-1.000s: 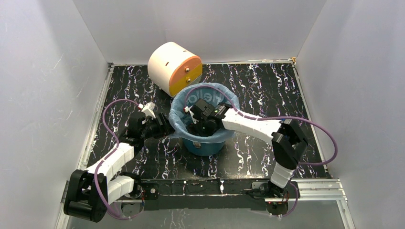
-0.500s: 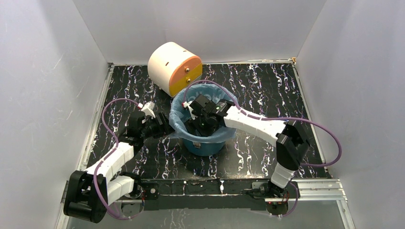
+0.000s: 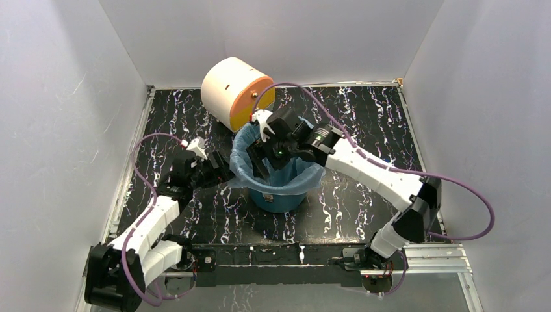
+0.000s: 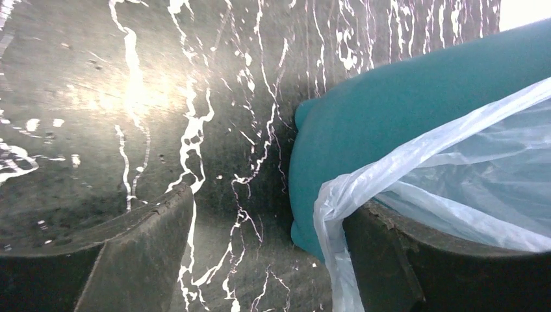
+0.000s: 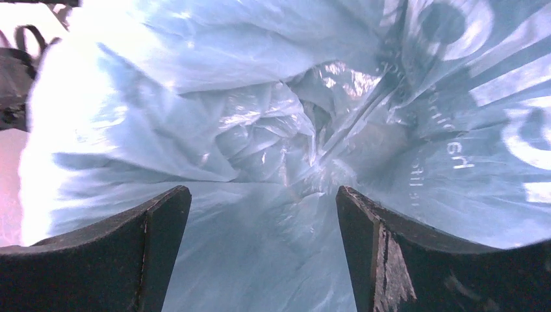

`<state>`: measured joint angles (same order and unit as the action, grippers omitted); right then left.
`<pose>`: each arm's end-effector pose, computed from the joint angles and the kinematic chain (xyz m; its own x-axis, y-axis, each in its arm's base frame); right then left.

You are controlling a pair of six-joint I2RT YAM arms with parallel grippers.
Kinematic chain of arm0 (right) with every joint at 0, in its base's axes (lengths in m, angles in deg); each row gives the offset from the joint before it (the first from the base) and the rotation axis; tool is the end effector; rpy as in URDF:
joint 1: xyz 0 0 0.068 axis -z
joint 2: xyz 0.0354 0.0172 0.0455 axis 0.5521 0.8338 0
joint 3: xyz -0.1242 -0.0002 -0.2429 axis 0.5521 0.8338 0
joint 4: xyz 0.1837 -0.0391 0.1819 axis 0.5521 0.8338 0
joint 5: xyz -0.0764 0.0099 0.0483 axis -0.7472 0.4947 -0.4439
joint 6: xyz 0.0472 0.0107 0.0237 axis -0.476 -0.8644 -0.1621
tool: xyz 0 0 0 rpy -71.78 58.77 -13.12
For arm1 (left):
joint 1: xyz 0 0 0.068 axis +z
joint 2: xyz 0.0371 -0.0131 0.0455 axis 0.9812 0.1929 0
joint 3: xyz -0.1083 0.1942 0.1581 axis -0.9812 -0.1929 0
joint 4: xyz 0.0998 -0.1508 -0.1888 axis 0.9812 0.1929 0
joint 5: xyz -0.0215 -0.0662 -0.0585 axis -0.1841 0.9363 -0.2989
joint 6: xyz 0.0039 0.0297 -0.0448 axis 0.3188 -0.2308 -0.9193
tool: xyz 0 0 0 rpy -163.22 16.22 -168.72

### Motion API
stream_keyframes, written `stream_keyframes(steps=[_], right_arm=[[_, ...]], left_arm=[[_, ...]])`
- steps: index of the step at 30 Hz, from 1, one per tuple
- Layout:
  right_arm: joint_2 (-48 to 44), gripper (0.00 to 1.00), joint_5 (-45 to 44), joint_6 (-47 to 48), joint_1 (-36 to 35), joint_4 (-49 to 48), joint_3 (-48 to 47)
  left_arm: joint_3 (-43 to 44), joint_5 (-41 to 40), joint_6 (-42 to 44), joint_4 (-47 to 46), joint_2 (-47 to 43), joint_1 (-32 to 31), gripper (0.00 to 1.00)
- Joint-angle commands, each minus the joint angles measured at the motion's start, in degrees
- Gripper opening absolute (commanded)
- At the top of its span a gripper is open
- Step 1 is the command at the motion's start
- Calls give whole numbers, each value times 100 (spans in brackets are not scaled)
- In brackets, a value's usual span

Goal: Put the trash bags into the trash bin
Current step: Place the trash bag in the trash bin.

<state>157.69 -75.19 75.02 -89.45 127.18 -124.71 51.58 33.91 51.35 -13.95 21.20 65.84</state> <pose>0.1927 0.2900 0.3592 -0.5544 -0.4568 -0.6957 -0.7598 0.6190 0.1991 0.2067 -0.0593 0.2081 -0.6534 -0.3936 -0.6466 0.1433 0.7745 -0.6162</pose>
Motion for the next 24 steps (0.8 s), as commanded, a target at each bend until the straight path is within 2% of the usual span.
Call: stream_keyframes(steps=[1,4,8,11,13,15,17,19,22,24], right_arm=[[-643,93,-235,154,-17,-422,-350],[-1194,98,-744,236,-14,-962,-184],[-2068,99,-1657,308,-18,-2159,704],[-2457,99,-3086,53,31,-2650,1263],[-2483,99,-3777,-305,354,-2432,1358],[-2482,99,-3354,-861,1310,-1936,1411],[-2651,99,-2169,-1419,2547,-1858,1692],[-2892,99,-1366,-1700,3537,-2059,2163],[-3156,99,-595,-2211,4309,-2310,2846],[-3240,99,-18,-2550,4581,-2437,3330]], left_arm=[[483,-943,173,803,-545,-21,84],[726,-1463,231,1217,-889,-20,88],[1168,-2072,396,1705,-1274,-23,91],[1722,-2132,745,2058,-1317,-23,91],[2085,-1905,1006,2191,-1264,-19,91],[2488,-1480,1225,2266,-1166,-23,91],[2919,-1005,1462,2264,-985,-23,92],[3392,-307,1682,2270,-691,-23,92],[4087,691,1828,2292,-152,-43,91],[4491,1035,1831,2292,181,-249,91]])
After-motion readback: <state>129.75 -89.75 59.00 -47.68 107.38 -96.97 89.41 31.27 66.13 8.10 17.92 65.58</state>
